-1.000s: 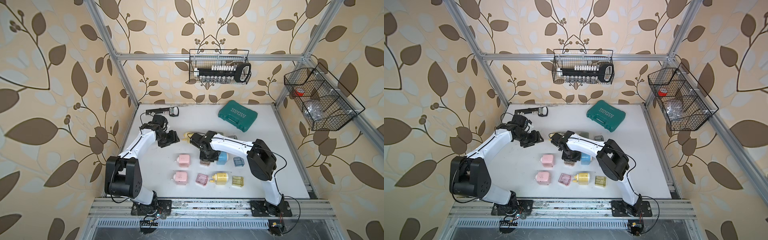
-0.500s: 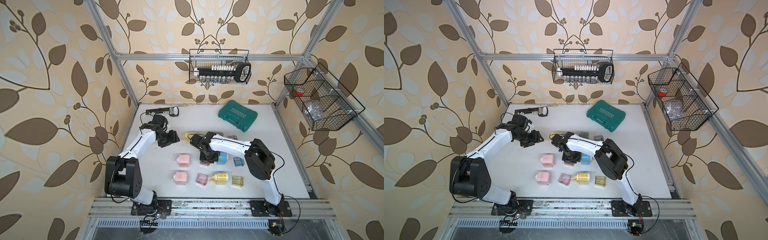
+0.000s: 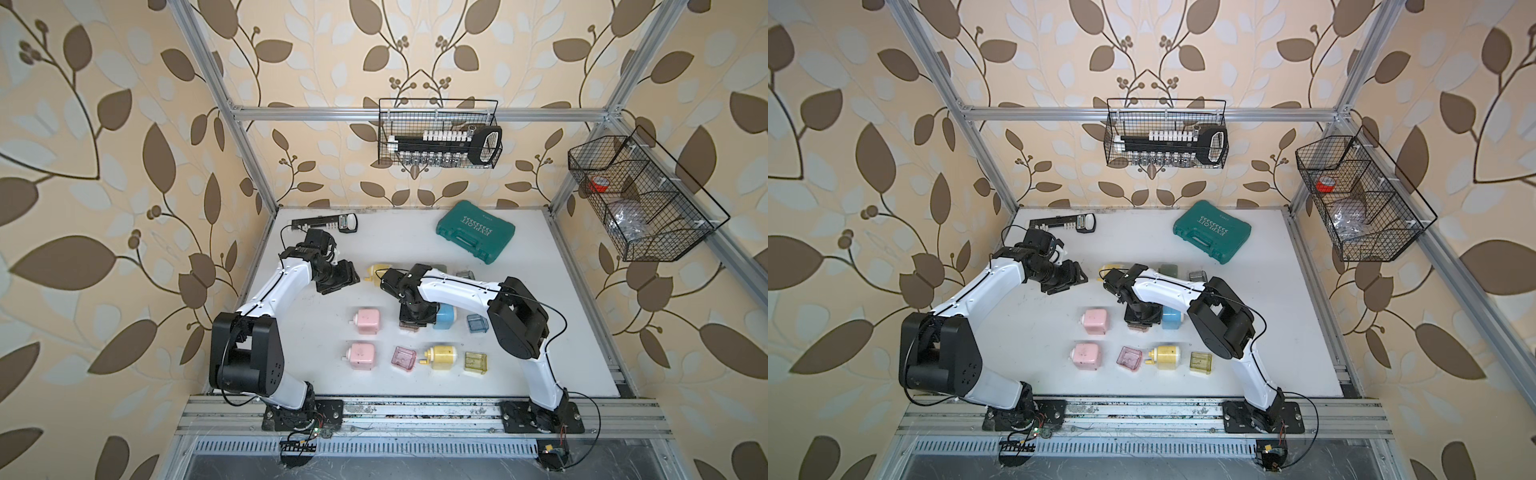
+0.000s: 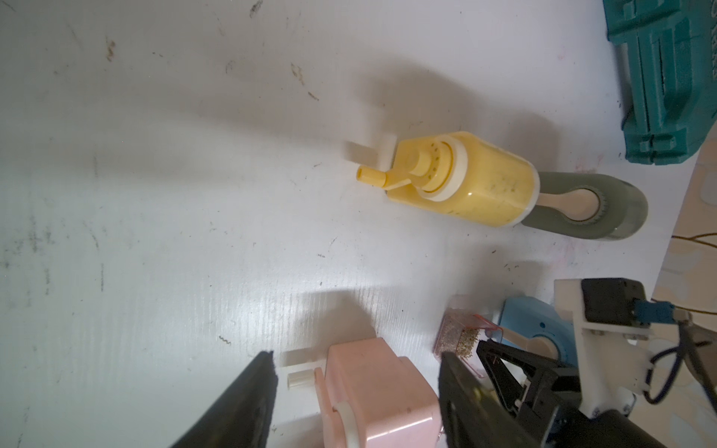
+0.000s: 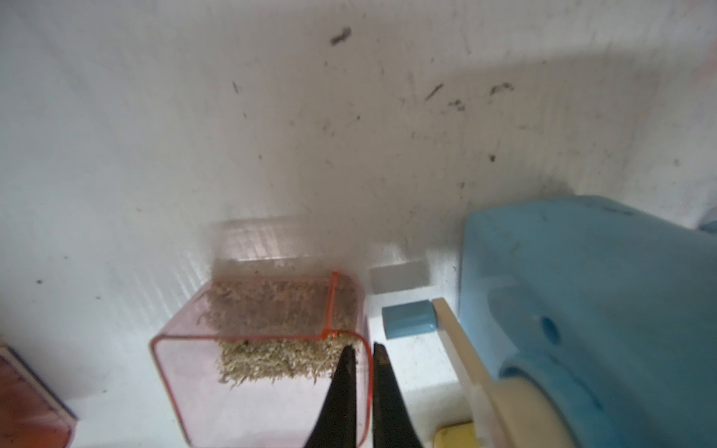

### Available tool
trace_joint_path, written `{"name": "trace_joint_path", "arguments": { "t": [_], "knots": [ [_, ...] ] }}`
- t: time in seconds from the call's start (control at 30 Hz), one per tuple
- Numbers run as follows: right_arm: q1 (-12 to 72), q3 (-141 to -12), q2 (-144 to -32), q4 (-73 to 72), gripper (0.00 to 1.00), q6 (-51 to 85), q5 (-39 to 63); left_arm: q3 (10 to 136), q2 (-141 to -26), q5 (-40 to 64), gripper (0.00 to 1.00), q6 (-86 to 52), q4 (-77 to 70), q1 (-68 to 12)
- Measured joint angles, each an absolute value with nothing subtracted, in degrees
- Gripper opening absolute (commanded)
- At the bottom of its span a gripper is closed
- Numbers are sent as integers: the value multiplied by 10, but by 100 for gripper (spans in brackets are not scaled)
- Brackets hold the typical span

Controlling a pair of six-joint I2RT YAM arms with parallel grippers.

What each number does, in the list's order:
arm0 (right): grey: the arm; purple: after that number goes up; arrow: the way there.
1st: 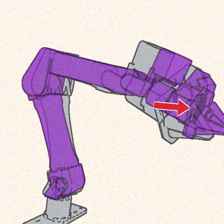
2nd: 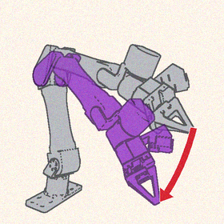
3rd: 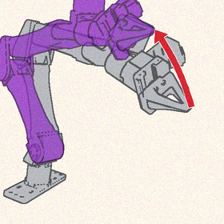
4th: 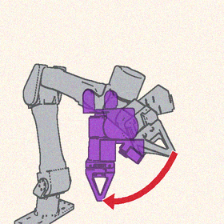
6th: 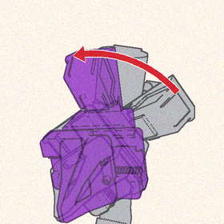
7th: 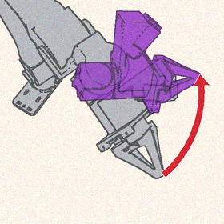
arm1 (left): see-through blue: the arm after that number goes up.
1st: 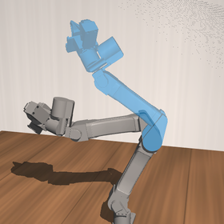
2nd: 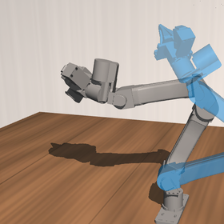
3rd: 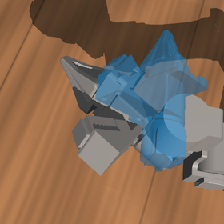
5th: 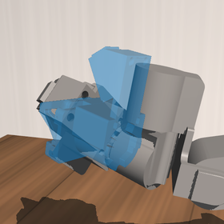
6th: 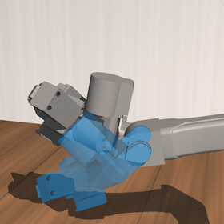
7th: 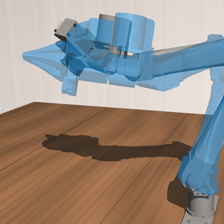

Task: Put the tray back into the pencil sharpener
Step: Pick up the container from the center of the board, then close the container of the pencil sharpener.

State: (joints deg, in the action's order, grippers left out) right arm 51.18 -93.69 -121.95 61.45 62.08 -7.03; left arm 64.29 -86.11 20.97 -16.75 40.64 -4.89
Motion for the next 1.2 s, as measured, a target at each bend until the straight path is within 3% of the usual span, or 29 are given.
{"name": "trace_joint_path", "arguments": {
  "t": [0.37,1.2],
  "knots": [
    [512,-940,-1221,622,0,617,-73,643,-861,210,68,-168,406,-49],
    [520,-1025,-1222,674,0,584,-91,636,-852,252,75,-136,447,-48]
  ]
}}
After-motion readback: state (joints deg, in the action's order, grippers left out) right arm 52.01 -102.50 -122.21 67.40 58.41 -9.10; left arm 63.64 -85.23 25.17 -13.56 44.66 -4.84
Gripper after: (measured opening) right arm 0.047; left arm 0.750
